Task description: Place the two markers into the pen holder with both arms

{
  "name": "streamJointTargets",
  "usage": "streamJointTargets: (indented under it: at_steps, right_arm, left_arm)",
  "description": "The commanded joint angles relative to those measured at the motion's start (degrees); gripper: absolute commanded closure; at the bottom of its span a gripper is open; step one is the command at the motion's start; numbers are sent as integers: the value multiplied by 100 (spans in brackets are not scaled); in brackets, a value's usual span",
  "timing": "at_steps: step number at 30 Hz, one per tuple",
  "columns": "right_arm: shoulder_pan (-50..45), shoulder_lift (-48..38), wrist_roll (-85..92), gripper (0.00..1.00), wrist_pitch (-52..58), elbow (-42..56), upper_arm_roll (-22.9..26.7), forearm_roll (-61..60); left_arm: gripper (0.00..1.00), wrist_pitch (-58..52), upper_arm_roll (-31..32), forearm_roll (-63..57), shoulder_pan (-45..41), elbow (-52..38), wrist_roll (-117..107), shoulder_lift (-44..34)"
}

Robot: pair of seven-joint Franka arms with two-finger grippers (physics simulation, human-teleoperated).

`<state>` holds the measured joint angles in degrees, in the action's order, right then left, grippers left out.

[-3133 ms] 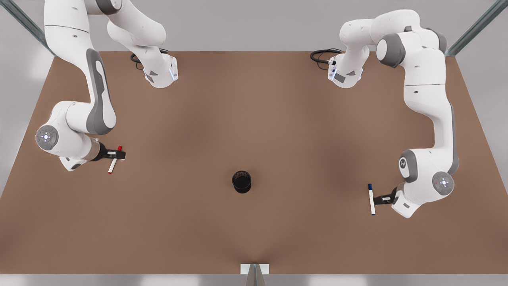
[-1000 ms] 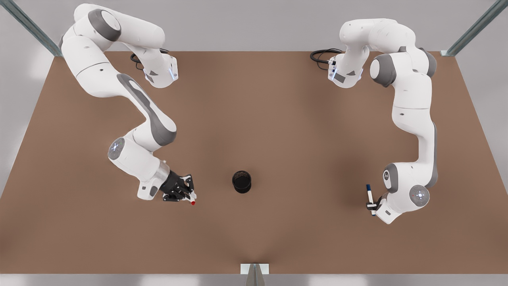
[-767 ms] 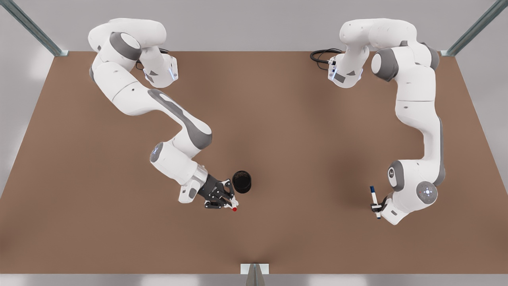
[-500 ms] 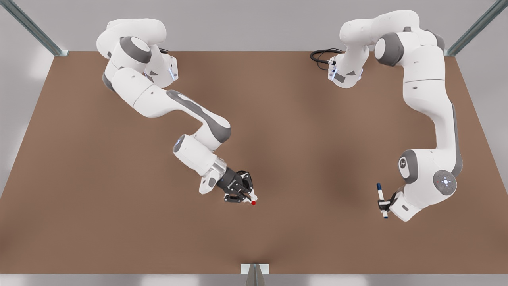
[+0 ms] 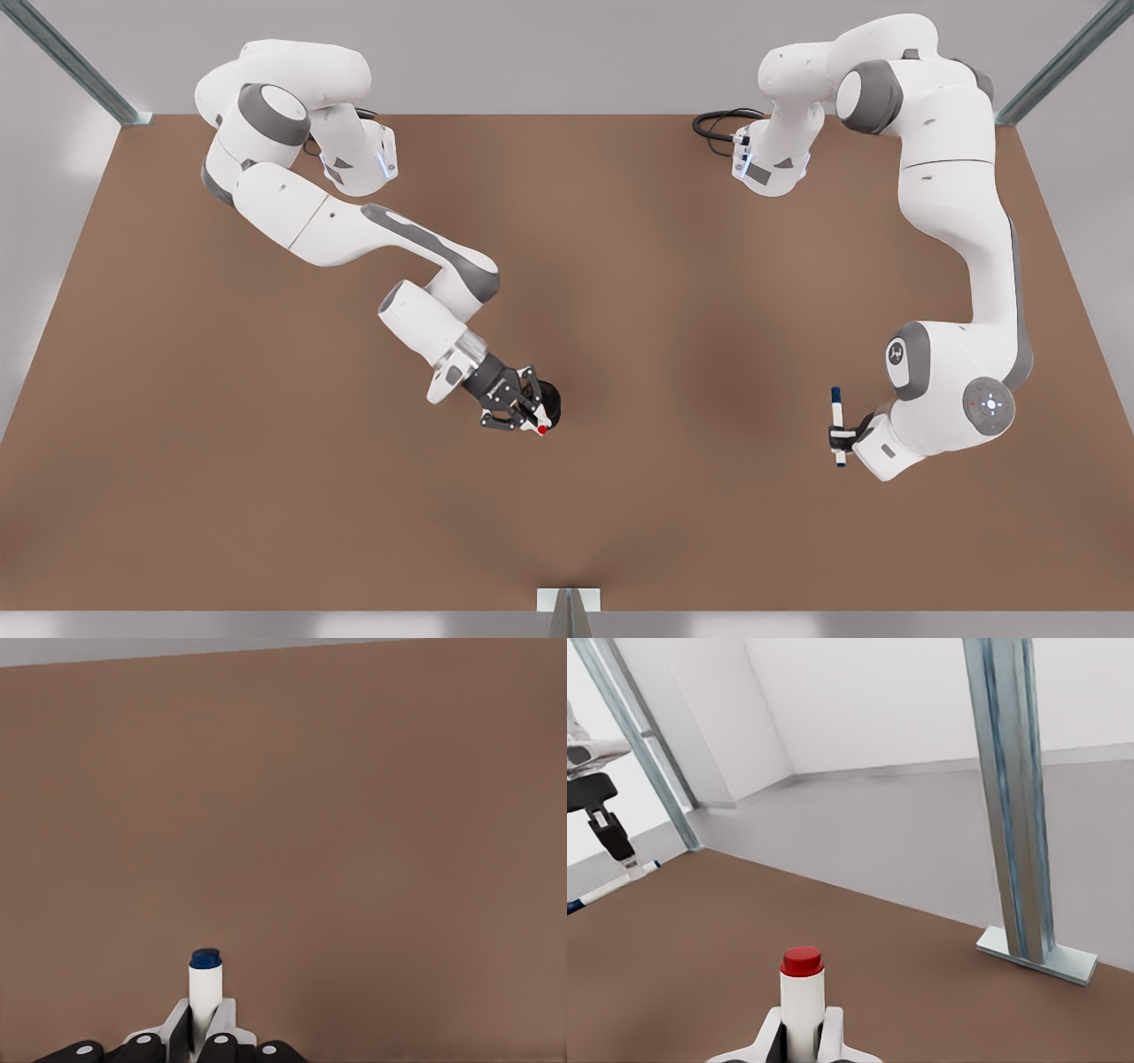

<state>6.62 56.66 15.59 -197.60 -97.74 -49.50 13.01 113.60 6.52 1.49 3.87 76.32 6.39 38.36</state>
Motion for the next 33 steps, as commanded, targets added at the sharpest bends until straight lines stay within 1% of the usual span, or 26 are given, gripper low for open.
streamJointTargets:
  at_steps: [1,5,13,15,19,20,21,22,25,26,27,28,29,30,31,32,33]
  right_arm:
    - [-56,56,93,79,-192,10,37,114]
    - [-100,364,67,79,-349,45,196,615]
    - [-108,416,67,79,-394,-17,266,650]
    - [-100,408,58,79,-394,-157,292,659]
    - [217,408,49,79,-403,-553,257,1072]
    - [208,408,49,77,-403,-561,257,1072]
    - [199,408,-47,49,-403,-561,257,1072]
    - [182,408,-188,0,-403,-561,257,1072]
    - [331,302,-179,0,-306,-500,134,1072]
    - [708,56,-171,0,904,-246,-199,1072]
    - [1253,12,-171,0,2600,211,-762,1072]
    - [1588,-234,-188,0,4042,580,-1087,1177]
    - [1658,-682,-249,0,5422,1046,-1193,1186]
    - [1588,-1173,-696,0,6599,1328,-1193,1596]
    - [1588,-1367,-1267,0,7346,1494,-1376,2264]
    - [1614,-1973,-1831,0,8140,1627,-1369,2680]
    - [1518,-2773,-1823,0,8430,1618,-404,2093]
  left_arm:
    - [79,-101,-1,62,0,-3,363,-4]
    - [79,-101,-1,71,9,6,380,-4]
    - [79,-101,-1,71,9,15,380,13]
    - [79,-101,-10,150,17,15,398,13]
    - [79,-110,-1,159,9,15,460,5]
    - [79,-136,-1,159,0,6,460,5]
    - [79,-171,-1,167,0,6,460,-4]
    - [79,-180,-1,167,0,6,460,-4]
    - [79,-189,-1,167,0,6,460,-4]
    - [79,-294,42,167,-9,-3,460,-22]
    - [79,-513,51,141,-18,-11,468,-92]
    - [79,-575,209,229,-27,-20,468,-171]
    - [79,-725,464,457,0,-38,846,-259]
    - [79,-742,771,703,-9,-327,1179,-242]
    - [79,-734,999,695,-35,-468,1451,-242]
    - [79,-681,1404,939,-18,-635,2154,-206]
    - [79,-558,1571,1485,-35,-636,2480,-206]
